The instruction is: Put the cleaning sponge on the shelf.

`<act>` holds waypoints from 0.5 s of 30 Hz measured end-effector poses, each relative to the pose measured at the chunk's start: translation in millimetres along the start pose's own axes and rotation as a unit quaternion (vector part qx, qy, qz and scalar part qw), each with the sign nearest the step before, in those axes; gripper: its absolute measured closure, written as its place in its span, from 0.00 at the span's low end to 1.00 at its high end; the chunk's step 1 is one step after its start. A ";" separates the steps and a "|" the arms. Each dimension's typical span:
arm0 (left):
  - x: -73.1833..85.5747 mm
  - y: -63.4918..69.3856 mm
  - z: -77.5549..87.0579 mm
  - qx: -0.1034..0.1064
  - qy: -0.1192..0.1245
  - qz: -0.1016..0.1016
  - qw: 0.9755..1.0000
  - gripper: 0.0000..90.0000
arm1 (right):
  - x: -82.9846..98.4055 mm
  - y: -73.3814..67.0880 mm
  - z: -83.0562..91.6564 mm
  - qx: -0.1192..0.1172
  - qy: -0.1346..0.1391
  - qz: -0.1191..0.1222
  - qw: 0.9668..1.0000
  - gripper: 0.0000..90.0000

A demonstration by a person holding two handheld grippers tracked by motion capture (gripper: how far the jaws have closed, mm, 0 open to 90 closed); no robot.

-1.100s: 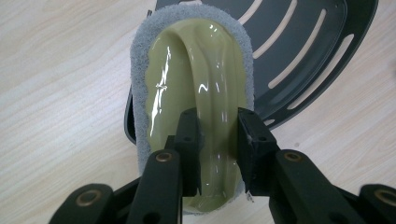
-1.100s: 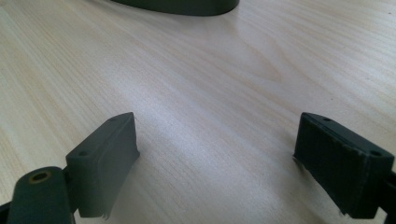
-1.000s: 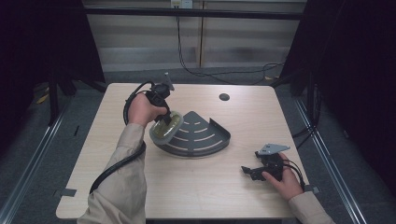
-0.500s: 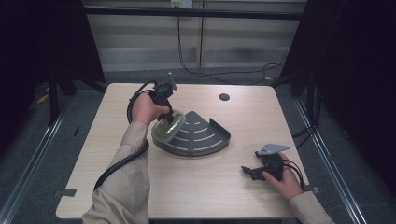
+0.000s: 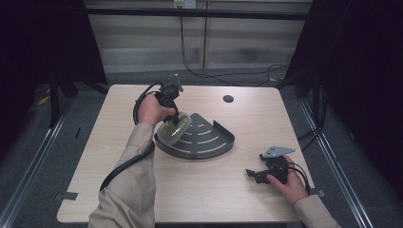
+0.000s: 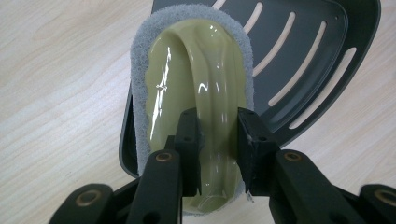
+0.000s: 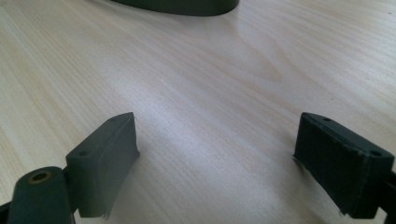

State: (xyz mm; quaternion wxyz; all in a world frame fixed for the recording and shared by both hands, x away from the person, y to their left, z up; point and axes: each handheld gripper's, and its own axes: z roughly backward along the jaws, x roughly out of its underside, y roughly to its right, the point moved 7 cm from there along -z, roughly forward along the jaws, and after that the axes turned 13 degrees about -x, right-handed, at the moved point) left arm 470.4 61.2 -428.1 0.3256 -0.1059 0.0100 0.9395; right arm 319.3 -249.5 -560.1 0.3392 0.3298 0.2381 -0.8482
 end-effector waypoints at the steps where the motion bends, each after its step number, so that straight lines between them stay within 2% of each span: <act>1: -0.6 0.5 -0.3 0.001 -0.001 0.000 1.000 0.80 | 0.0 0.0 0.0 0.000 0.000 0.000 1.000 0.14; 15: -6.9 5.4 -10.6 0.000 -0.001 -0.007 1.000 0.80 | 0.0 0.1 -0.1 0.000 0.000 0.001 1.000 0.14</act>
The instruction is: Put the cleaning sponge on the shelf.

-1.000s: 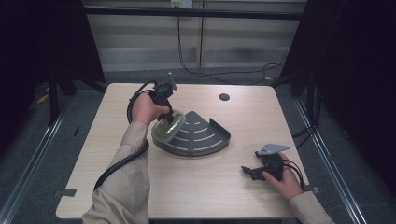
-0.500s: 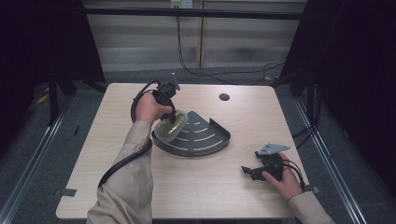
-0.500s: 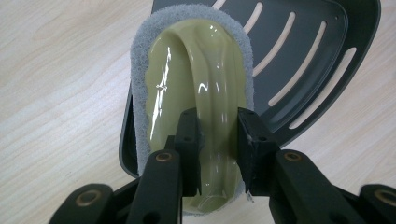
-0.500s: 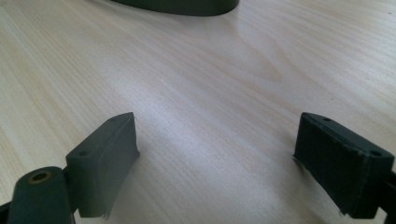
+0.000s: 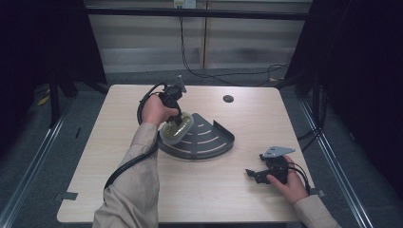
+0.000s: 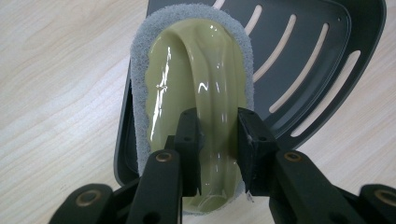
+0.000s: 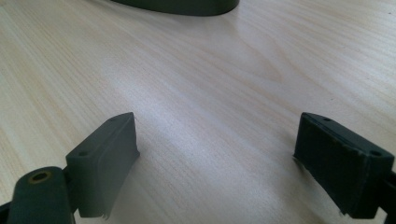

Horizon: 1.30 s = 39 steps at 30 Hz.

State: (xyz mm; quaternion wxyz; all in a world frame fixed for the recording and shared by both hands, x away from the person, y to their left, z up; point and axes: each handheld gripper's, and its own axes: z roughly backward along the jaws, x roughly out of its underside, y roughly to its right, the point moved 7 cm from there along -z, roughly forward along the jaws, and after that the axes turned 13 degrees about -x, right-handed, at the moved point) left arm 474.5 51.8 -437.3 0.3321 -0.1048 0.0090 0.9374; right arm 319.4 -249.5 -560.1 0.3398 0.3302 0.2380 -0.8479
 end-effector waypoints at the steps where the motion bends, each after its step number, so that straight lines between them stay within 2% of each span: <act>1: -0.6 0.7 -1.2 0.002 0.001 -0.002 1.000 0.80 | 0.0 0.0 0.0 0.000 0.000 0.000 1.000 0.14; 22: 0.3 2.2 -22.9 0.004 -0.004 -0.015 1.000 0.80 | 0.0 -0.1 0.0 0.000 0.000 0.000 1.000 0.14; 30: 2.9 0.8 -27.2 -0.003 -0.005 -0.021 1.000 0.80 | 0.0 -0.1 0.0 0.000 0.000 -0.001 1.000 0.14; 39: 5.8 -1.1 -34.8 -0.002 -0.006 -0.019 1.000 0.80 | 0.0 0.0 0.0 0.000 0.000 0.000 1.000 0.14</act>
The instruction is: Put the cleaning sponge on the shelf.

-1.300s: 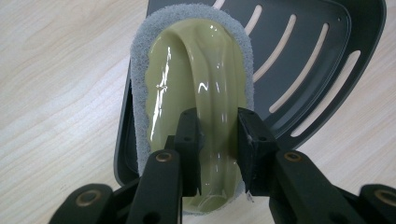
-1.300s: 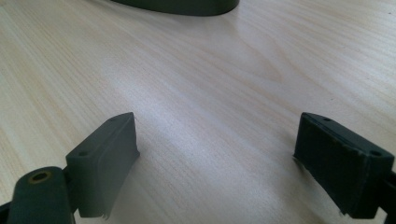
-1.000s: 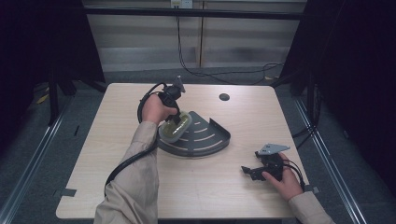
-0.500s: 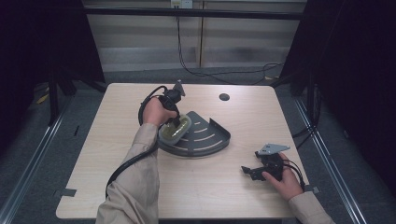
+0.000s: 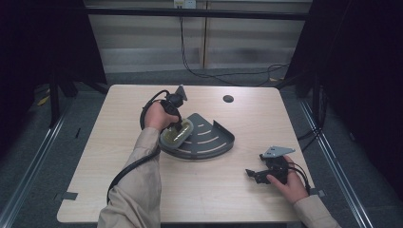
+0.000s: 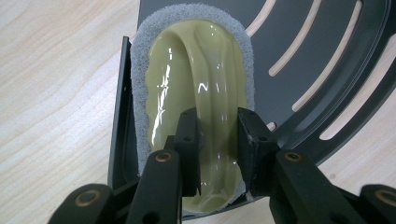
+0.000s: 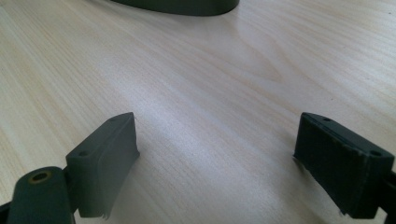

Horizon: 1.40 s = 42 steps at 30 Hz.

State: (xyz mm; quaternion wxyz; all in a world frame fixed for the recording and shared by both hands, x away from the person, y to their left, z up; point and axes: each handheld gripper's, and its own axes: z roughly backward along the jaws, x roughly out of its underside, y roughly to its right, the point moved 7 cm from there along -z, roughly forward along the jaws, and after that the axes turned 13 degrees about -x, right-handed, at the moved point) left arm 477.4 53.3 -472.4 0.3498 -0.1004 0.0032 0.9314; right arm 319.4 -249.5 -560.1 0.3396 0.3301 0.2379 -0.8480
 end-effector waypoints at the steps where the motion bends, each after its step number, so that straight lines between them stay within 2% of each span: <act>1: 0.1 -0.2 -0.8 -0.001 0.000 0.001 1.000 0.79 | 0.0 0.0 0.0 0.000 0.000 0.000 1.000 0.14; 9: 1.4 -0.4 -5.5 0.001 -0.002 -0.004 1.000 0.79 | 0.0 0.0 0.0 0.000 0.000 0.000 1.000 0.14; 25: 6.4 -1.9 -15.5 0.003 -0.002 0.005 1.000 0.78 | 0.0 -0.1 0.0 0.000 0.000 -0.001 1.000 0.14; 27: 6.7 -3.7 -16.3 -0.003 -0.002 0.004 1.000 0.76 | 0.0 -0.1 0.0 0.000 0.000 -0.001 1.000 0.14; 38: 9.6 -5.2 -13.6 0.000 -0.002 0.011 1.000 0.73 | 0.0 -0.1 0.0 0.000 0.000 -0.001 1.000 0.14; 42: 10.3 -6.7 -10.8 -0.007 0.000 0.014 1.000 0.70 | 0.0 -0.1 0.0 0.000 0.000 -0.001 1.000 0.14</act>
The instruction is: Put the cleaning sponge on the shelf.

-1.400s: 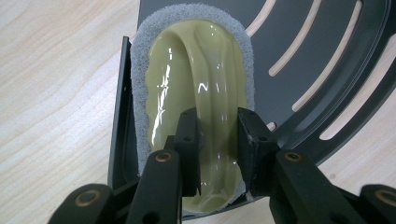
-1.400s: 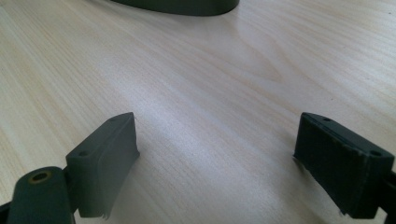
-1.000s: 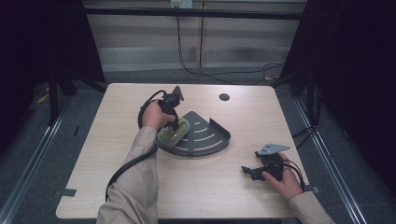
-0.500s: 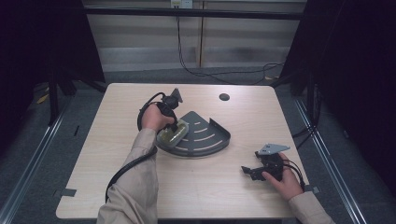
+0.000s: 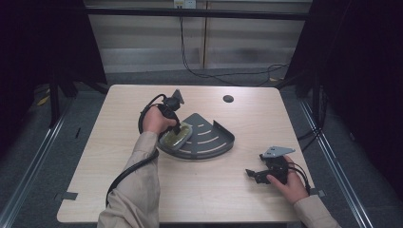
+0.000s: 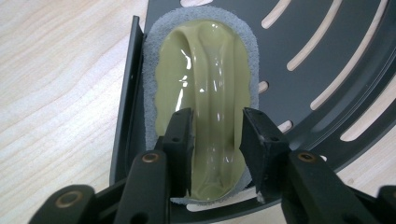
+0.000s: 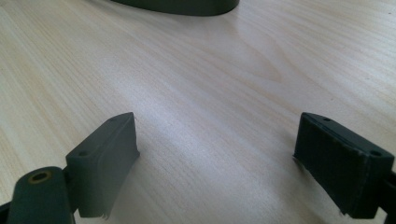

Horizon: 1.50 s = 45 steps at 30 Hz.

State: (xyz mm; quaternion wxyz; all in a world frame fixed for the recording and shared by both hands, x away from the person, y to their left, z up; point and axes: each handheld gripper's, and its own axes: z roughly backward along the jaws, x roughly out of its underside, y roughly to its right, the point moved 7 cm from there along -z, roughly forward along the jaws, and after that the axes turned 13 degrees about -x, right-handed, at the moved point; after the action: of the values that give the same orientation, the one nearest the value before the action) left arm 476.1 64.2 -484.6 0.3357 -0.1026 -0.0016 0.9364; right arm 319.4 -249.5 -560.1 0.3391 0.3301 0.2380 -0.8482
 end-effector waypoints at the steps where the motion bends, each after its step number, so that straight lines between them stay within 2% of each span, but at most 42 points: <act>1: 0.6 -0.3 1.1 0.000 -0.002 0.000 1.000 0.69 | 0.0 0.0 0.0 0.000 0.000 0.000 1.000 0.14; 5: 0.8 -1.4 4.7 0.000 0.005 0.010 1.000 0.66 | 0.0 0.0 0.0 0.000 0.000 0.000 1.000 0.14; 23: 9.0 -7.6 14.2 -0.002 0.016 0.026 1.000 0.56 | 0.0 -0.1 0.0 0.000 0.000 0.000 1.000 0.14; 36: 17.0 -17.8 23.5 -0.016 0.026 0.043 0.999 0.37 | 0.0 0.1 0.0 0.000 0.000 0.000 1.000 0.14; 45: 20.4 -20.3 27.0 -0.017 0.028 0.054 0.998 0.30 | 0.0 0.1 0.0 0.000 0.000 0.000 1.000 0.14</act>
State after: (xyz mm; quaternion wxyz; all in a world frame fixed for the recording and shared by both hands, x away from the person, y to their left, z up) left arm 468.3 94.5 -460.6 0.2830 -0.1343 -0.0026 0.9497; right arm 319.4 -249.5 -560.1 0.3394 0.3303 0.2377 -0.8481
